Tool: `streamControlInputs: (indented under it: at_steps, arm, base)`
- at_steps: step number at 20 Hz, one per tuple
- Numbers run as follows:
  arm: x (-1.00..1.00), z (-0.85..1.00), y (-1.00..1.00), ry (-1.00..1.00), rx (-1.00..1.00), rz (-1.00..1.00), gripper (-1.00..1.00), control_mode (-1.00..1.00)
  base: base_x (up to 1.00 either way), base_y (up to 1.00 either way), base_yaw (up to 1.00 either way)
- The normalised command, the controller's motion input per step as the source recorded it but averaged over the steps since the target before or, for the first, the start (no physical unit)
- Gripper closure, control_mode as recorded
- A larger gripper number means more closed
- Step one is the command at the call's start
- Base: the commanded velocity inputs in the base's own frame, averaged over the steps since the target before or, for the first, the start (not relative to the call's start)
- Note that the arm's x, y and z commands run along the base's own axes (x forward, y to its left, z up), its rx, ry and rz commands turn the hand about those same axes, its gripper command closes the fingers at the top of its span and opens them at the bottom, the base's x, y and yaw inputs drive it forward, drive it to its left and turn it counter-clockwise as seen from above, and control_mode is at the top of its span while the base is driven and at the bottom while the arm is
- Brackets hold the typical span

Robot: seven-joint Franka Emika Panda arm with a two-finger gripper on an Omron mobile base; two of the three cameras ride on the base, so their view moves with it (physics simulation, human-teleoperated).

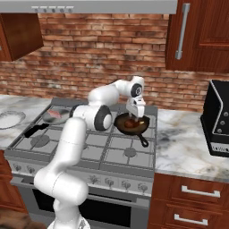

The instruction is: Place one of the steaks on the plate and the other in the bowl. Then place the bowl in the fridge.

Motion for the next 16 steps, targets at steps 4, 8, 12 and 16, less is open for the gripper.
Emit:
streamControlInputs:
  at_steps: [4, 8, 12, 16]
  arm:
    - [0.0, -0.2, 0.0, -0.14, 0.0, 0.0, -1.0, -1.0]
    - [0.0, -0.31, 0.08, -0.06, 0.0, 0.0, -1.0, -1.0]
    - [0.0, -0.37, 0.01, -0.01, 0.0, 0.0, -1.0, -1.0]
    - [0.0, -0.27, 0.0, 0.0, 0.0, 0.0, -1.0, -1.0]
  base:
    - [0.0, 0.0, 0.0]
    - [0.0, 0.0, 0.0]
    - [0.0, 0.0, 0.0]
    - [0.0, 0.0, 0.0]
